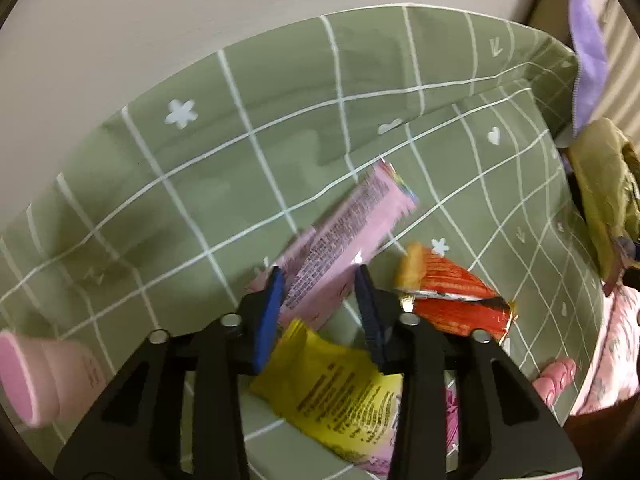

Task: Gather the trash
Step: 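Lift the pink toy with right tool while left lifts the pink wrapper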

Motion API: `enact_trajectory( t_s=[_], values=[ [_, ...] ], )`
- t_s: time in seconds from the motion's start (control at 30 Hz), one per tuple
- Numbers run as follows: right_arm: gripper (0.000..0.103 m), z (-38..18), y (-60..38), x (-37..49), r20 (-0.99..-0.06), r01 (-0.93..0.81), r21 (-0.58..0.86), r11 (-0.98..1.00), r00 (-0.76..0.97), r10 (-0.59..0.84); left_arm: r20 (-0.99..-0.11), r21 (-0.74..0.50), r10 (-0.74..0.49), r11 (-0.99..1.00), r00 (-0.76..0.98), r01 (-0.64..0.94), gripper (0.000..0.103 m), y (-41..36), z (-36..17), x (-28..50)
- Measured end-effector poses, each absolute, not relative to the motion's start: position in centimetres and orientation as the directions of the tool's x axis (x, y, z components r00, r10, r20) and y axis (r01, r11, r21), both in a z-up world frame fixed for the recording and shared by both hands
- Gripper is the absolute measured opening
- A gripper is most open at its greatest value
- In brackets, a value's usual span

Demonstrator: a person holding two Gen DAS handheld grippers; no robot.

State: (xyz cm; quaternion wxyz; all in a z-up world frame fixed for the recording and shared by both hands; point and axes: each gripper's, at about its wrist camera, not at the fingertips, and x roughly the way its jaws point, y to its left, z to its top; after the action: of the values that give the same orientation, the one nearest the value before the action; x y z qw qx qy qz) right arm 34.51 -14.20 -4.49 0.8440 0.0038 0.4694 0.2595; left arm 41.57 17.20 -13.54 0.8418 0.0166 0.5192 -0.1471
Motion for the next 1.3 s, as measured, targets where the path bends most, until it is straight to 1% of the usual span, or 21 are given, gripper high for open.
enact_trajectory(
  t_s=[0.13, 0.17, 0.3, 0.4, 0.47, 0.53, 0.6, 0.63, 0.67, 0.83, 0.97, 1.0, 1.03, 1.07, 1.2, 1.27, 1.3],
  values=[
    [0.04, -4.2, -13.9, 34.2, -0.78, -0.446, 0.251, 0.859, 0.432, 0.453, -0.886, -0.092, -0.18, 0.972, 0.428, 0.217, 0.02, 16.7, -13.0, 39.9],
    [0.04, -4.0, -14.0, 34.1, -0.775, -0.448, 0.252, 0.858, 0.437, 0.456, -0.883, -0.095, -0.177, 0.974, 0.435, 0.203, 0.013, 16.6, -12.5, 39.5],
    [0.04, -2.9, -14.6, 33.4, -0.754, -0.445, 0.256, 0.859, 0.465, 0.465, -0.843, -0.175, -0.218, 0.976, 0.492, 0.134, 0.01, 17.5, -10.0, 37.2],
    [0.04, -2.0, -15.4, 32.8, -0.736, -0.439, 0.258, 0.861, 0.488, 0.469, -0.799, -0.222, -0.247, 0.969, 0.549, 0.112, 0.009, 17.9, -7.6, 34.9],
    [0.04, -1.4, -16.0, 32.2, -0.724, -0.435, 0.263, 0.861, 0.501, 0.474, -0.778, -0.231, -0.253, 0.966, 0.575, 0.114, 0.009, 18.0, -6.0, 34.1],
    [0.04, -1.1, -16.4, 31.7, -0.716, -0.43, 0.272, 0.861, 0.507, 0.48, -0.777, -0.213, -0.245, 0.969, 0.58, 0.125, 0.01, 17.8, -5.4, 34.0],
    [0.04, -0.9, -16.7, 31.1, -0.711, -0.424, 0.279, 0.861, 0.512, 0.483, -0.782, -0.175, -0.215, 0.977, 0.585, 0.124, 0.017, 17.9, -6.0, 33.8],
    [0.04, -0.8, -16.8, 30.8, -0.71, -0.423, 0.281, 0.862, 0.513, 0.483, -0.786, -0.174, -0.214, 0.977, 0.58, 0.125, 0.031, 17.6, -6.5, 34.1],
    [0.04, -0.8, -16.9, 30.4, -0.71, -0.422, 0.281, 0.862, 0.513, 0.482, -0.792, -0.176, -0.214, 0.977, 0.572, 0.121, 0.04, 17.9, -7.2, 34.2],
    [0.04, -1.1, -16.8, 29.0, -0.737, -0.421, 0.251, 0.872, 0.501, 0.454, -0.818, -0.157, -0.167, 0.985, 0.551, 0.066, 0.04, 17.3, -11.3, 36.3],
    [0.04, -1.7, -17.3, 27.7, -0.764, -0.416, 0.223, 0.882, 0.487, 0.423, -0.825, -0.189, -0.184, 0.981, 0.535, 0.047, 0.04, 16.7, -12.9, 37.9],
    [0.04, -1.7, -17.5, 27.5, -0.767, -0.413, 0.22, 0.884, 0.486, 0.419, -0.832, -0.197, -0.191, 0.979, 0.521, 0.044, 0.039, 16.6, -13.0, 38.2],
    [0.04, -1.7, -17.9, 27.4, -0.769, -0.408, 0.217, 0.887, 0.488, 0.412, -0.842, -0.201, -0.196, 0.979, 0.502, 0.044, 0.021, 16.3, -13.2, 38.4],
    [0.04, -1.7, -18.2, 27.2, -0.768, -0.405, 0.216, 0.888, 0.491, 0.411, -0.846, -0.191, -0.187, 0.981, 0.499, 0.044, 0.012, 16.1, -13.1, 38.4],
    [0.04, -0.8, -19.3, 27.2, -0.741, -0.386, 0.232, 0.893, 0.524, 0.42, -0.811, -0.191, -0.178, 0.981, 0.558, 0.035, 0.012, 15.8, -10.3, 36.8],
    [0.04, -0.2, -19.6, 27.3, -0.722, -0.38, 0.245, 0.892, 0.543, 0.43, -0.777, -0.202, -0.183, 0.979, 0.602, 0.037, 0.008, 16.0, -7.9, 35.8],
    [0.04, 0.2, -19.7, 27.4, -0.712, -0.381, 0.247, 0.891, 0.552, 0.434, -0.763, -0.205, -0.186, 0.978, 0.619, 0.041, 0.008, 15.9, -7.0, 35.6]
  ],
)
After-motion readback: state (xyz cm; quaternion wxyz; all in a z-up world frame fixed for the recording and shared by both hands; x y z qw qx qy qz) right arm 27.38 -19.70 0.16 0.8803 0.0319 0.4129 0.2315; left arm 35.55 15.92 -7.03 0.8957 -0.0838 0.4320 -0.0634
